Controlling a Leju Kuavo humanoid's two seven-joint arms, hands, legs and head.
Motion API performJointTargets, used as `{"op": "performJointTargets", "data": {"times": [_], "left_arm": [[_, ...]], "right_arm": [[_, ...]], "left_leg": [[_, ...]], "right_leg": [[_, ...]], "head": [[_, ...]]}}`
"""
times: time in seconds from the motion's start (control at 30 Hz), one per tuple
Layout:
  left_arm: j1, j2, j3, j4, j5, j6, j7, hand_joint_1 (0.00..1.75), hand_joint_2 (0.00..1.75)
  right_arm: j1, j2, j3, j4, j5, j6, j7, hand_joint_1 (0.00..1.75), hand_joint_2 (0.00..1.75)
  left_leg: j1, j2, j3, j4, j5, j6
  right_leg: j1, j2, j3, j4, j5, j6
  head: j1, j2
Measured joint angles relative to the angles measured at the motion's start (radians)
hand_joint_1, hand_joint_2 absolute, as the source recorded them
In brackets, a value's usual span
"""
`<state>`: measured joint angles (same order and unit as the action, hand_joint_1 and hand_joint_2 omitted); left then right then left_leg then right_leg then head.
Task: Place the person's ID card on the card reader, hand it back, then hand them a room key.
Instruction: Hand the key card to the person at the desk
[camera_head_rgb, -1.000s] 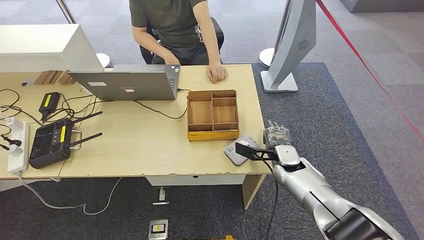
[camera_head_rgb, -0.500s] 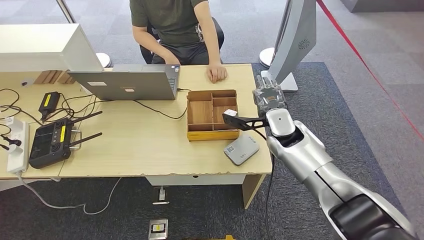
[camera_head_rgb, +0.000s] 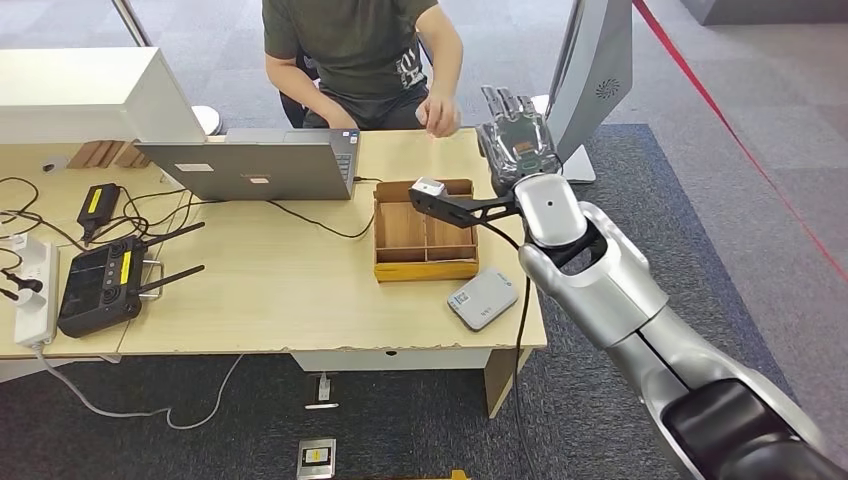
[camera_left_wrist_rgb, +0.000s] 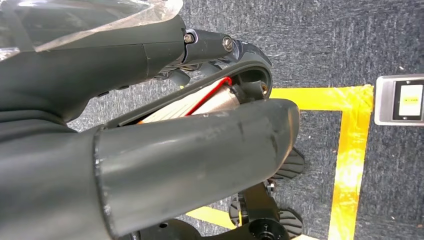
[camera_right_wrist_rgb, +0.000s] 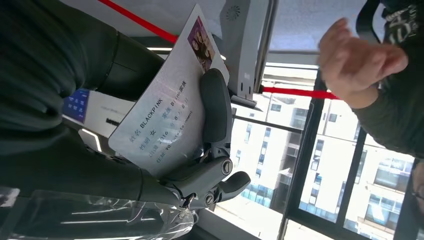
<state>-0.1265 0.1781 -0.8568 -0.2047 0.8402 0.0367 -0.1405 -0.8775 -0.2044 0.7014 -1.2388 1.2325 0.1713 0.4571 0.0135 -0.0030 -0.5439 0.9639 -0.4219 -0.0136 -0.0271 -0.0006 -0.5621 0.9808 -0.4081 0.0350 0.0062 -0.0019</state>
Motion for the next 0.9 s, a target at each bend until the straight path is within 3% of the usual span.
{"op": "performJointTargets", "data": {"times": [0.4,0.9], "left_arm": [[-0.006,0.000,0.001,0.000,0.014,-0.017,0.023,0.00,0.00],[0.026,0.000,0.031,0.000,0.069,-0.003,0.001,0.00,0.00]], "right_arm": [[-0.097,0.071,0.056,0.158,-0.100,-0.066,-0.016,1.75,1.75],[-0.132,0.178,0.118,0.379,-0.159,-0.159,-0.077,1.75,1.75]], "left_leg": [[0.000,0.000,-0.001,0.000,0.001,0.000],[0.001,0.000,-0.002,0.000,0.001,0.000]], "right_leg": [[0.000,0.000,0.000,0.000,0.000,0.000],[0.001,0.000,-0.002,0.000,0.000,0.000]], "head": [[0.000,0.000],[0.000,0.000]]}}
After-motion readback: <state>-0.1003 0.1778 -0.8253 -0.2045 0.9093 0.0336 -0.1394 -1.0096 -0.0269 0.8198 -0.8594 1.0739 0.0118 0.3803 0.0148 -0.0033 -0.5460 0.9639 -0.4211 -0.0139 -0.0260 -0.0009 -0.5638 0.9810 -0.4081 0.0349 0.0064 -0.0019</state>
